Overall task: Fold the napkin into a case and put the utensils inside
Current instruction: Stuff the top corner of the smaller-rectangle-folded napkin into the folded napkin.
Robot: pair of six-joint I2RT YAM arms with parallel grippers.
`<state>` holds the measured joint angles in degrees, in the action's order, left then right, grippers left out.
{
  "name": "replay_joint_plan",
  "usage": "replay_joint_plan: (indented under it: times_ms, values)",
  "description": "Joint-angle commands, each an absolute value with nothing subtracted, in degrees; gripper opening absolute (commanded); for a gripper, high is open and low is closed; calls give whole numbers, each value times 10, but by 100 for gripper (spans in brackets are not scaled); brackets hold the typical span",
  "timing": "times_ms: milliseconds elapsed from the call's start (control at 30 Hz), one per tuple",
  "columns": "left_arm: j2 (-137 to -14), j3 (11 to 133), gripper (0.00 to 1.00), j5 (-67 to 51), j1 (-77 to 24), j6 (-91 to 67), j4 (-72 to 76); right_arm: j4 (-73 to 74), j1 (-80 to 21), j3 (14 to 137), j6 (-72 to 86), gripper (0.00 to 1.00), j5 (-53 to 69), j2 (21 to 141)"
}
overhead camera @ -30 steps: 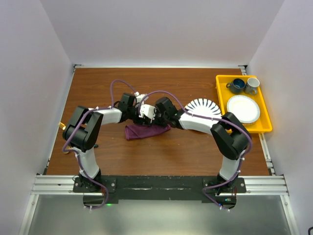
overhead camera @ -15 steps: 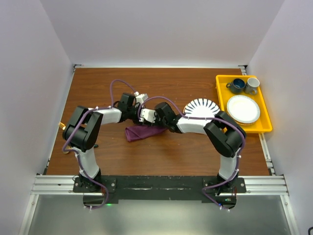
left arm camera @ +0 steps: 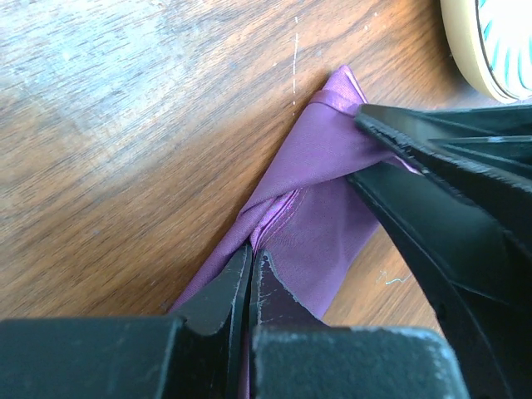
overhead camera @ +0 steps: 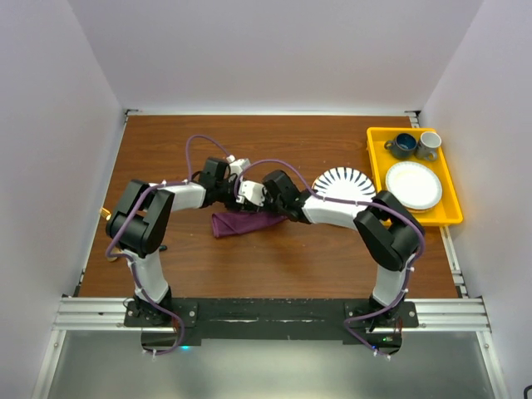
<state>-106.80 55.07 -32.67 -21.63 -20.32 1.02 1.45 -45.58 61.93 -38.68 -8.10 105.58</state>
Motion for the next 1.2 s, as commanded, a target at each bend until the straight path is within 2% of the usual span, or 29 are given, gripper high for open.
replay_joint_plan:
  times_ms: [0, 133, 467, 633, 700, 733, 1167]
  values:
    - [-1089, 528, 0, -272, -205, -172, -39, 77, -455, 673, -341, 37, -76, 1031]
    - [-1089, 527, 0, -272, -205, -174, -35, 115, -447, 689, -327, 38, -61, 1024]
    - [-1092, 529, 0, -276, -205, -175, -34, 139, -437, 684, -320, 31, -17, 1020]
    - [-1091, 529, 0, -277, -205, -175, -34, 133, -435, 686, -321, 16, -19, 1035]
    - [-1090, 528, 0, -277, -205, -175, -35, 134, -435, 690, -321, 8, -18, 1038]
    - [-1089, 527, 0, -277, -205, -175, -35, 136, -433, 691, -322, 0, -17, 1037]
    - [-1088, 522, 0, -278, -205, -176, -30, 165, -434, 693, -323, 0, 38, 1026]
